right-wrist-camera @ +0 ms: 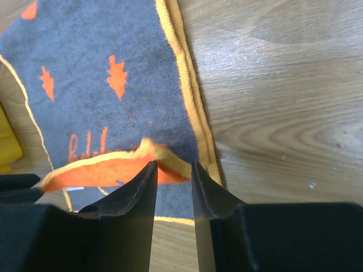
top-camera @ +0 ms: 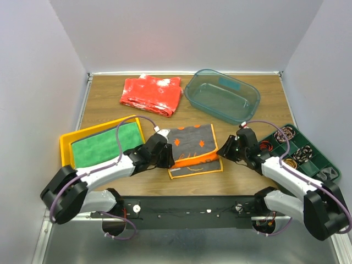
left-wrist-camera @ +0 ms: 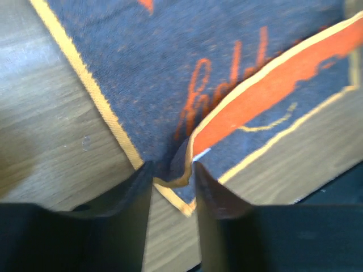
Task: Fold and stack the towels
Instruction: Fold the towel at the center of the board.
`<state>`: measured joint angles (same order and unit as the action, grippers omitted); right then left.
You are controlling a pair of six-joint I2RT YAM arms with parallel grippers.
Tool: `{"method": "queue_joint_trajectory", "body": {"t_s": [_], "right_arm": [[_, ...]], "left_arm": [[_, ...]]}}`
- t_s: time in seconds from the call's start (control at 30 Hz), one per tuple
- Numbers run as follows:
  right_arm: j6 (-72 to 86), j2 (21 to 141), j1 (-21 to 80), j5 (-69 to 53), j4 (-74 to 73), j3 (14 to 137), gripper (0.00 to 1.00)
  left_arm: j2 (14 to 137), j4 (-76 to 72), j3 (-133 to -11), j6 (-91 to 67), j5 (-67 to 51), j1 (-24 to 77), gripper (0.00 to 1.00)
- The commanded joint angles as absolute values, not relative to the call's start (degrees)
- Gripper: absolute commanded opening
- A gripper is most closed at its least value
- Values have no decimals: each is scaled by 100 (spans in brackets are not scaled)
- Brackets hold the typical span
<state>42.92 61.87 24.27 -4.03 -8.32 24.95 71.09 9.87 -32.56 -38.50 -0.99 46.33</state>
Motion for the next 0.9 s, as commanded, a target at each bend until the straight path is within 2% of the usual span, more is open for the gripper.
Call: {"method": "queue_joint_trajectory", "body": {"t_s": [0.0,0.03,0.2,0.5,0.73,0.87], "right_arm": [[4175,5757,2391,-44,-1529,2917,44],[4149,5774,2399,-44,-1573,2988,44],[3920,6169,2434,-26,-1661,3278,45],[3937,6302,2514,263,-1872,3165,45],[4148,6232,2531,202,-1539,2979,45],[4043,6538,2523,273,-943,3251,45]], "left_arm": [[6338,1239,-3340,-3744,-115,4667,51],[6293,1378,-3383,-3770,-45,4667,54],[6459,1836,-3665,-3832,562,4667,55],[6679,1661,-3340,-4209,255,4922,57],[6618,1433,-3252,-4702,712,4975,59],[6811,1292,-3865,-4580,1255,4905,57]]}}
